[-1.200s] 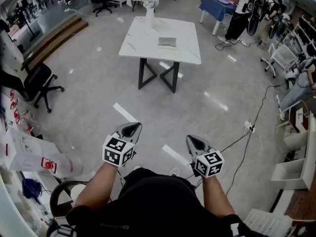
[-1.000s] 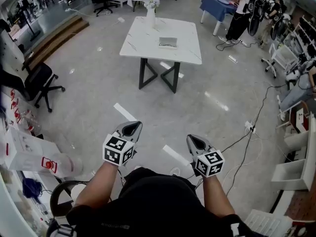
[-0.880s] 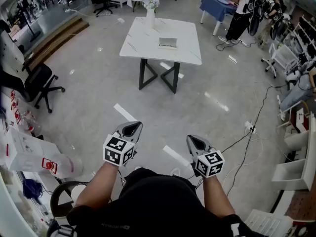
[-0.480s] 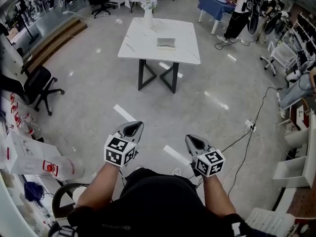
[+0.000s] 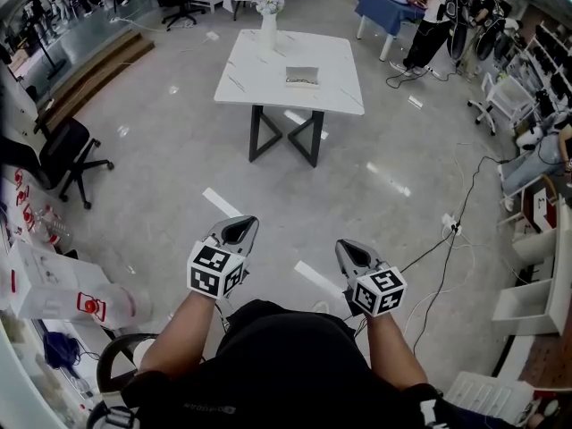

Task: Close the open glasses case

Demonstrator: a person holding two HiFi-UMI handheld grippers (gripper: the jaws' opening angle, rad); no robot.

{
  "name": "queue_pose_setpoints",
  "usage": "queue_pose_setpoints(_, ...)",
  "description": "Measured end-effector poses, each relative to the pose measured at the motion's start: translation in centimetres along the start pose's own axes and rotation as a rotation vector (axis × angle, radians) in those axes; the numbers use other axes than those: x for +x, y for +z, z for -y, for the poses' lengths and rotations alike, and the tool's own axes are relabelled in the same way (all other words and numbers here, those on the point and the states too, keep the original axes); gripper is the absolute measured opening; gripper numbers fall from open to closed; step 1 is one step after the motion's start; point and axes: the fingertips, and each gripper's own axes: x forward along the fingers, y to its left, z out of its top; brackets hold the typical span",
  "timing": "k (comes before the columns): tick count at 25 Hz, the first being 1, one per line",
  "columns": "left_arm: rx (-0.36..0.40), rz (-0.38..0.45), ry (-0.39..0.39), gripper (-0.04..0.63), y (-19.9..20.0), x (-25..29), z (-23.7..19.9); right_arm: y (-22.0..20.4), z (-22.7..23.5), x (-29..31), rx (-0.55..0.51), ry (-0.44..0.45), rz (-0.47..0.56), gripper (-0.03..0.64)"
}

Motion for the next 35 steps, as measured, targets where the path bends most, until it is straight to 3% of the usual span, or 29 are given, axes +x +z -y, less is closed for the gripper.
queue_pose_setpoints(11,0.007,-0.002,-0.022,0.003,-1.0,-3.1,-4.3,0.7,-4.6,2.5,-0.010,-0.029,0.011,0.002)
queue_pose_setpoints(18,-0.007,0.002,-0.028,0.004,-1.1,-2.7,-6.0,0.5,-4.7,3.7,-0.006,-0.043,-0.001,0.002)
queue_pose_setpoints(28,0.003,-0.025,-0.015,0.003,1.2,3.8,-8.3,3.0,2.0,8.1,0.021,-0.043,0.006,0.002)
queue_pose_setpoints(35,0.009,0.010,0.034,0.003,7.0,11.3,-11.1,8.9,9.1,13.5,-0.003,0.002,0.035,0.002)
